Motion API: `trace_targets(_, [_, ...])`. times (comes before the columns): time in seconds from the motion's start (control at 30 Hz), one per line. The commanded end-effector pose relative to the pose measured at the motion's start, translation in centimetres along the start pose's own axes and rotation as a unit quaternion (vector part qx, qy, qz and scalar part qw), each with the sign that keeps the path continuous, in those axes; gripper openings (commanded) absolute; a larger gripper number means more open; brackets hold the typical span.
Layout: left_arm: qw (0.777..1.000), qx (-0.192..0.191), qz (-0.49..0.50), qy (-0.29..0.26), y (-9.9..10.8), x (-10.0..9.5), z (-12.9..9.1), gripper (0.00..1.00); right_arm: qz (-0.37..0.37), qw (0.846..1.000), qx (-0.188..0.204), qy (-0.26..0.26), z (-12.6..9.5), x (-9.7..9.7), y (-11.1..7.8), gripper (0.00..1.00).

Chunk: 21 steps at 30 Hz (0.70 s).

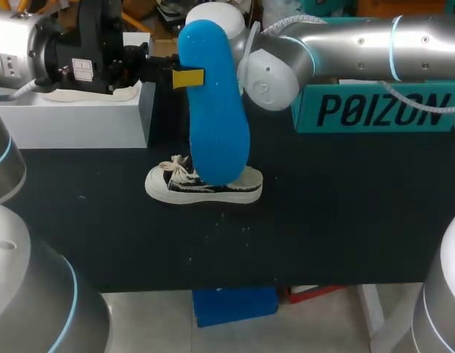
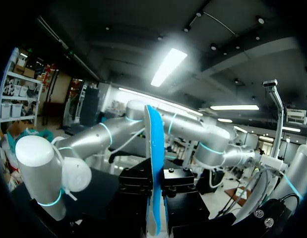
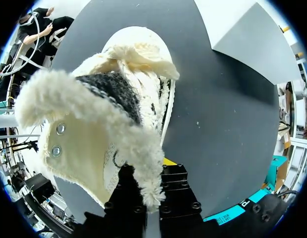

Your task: Take the shoe out of the shoebox, open the shoe tongue, remove and reinsert the insole, then place the shoe into the shoebox

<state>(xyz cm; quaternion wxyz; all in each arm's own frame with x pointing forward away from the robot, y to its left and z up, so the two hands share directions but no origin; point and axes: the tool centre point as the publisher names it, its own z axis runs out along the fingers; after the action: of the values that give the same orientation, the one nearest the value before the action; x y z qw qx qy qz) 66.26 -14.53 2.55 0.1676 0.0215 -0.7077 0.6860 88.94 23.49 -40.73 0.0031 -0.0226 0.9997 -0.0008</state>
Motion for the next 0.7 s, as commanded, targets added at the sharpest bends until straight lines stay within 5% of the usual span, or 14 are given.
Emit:
trace_targets(0.03, [1.0, 0.0, 0.0, -0.001, 0.1, 0.0, 0.1, 0.0, 0.017, 1.0, -0.001, -0.011, -1.5, 0.0, -0.9, 0.0])
trace_targets(0.3, [1.0, 0.0, 0.0, -0.001, 0.1, 0.0, 0.1, 0.0, 0.136, 0.989, -0.003, -0.058, -8.3, 0.4, -3.7, 0.0])
trace_targets(0.43, [1.0, 0.0, 0.0, -0.001, 0.1, 0.0, 0.1, 0.0, 0.218, 0.973, 0.03, -0.072, -10.0, 0.5, -4.4, 0.0])
trace_targets(0.57, [1.0, 0.0, 0.0, -0.001, 0.1, 0.0, 0.1, 0.0, 0.332, 0.939, 0.055, -0.064, -10.8, 0.2, -4.8, 0.0])
trace_targets(0.7, [1.0, 0.0, 0.0, -0.001, 0.1, 0.0, 0.1, 0.0, 0.46, 0.882, 0.088, -0.049, -10.8, -0.1, -4.8, 0.0])
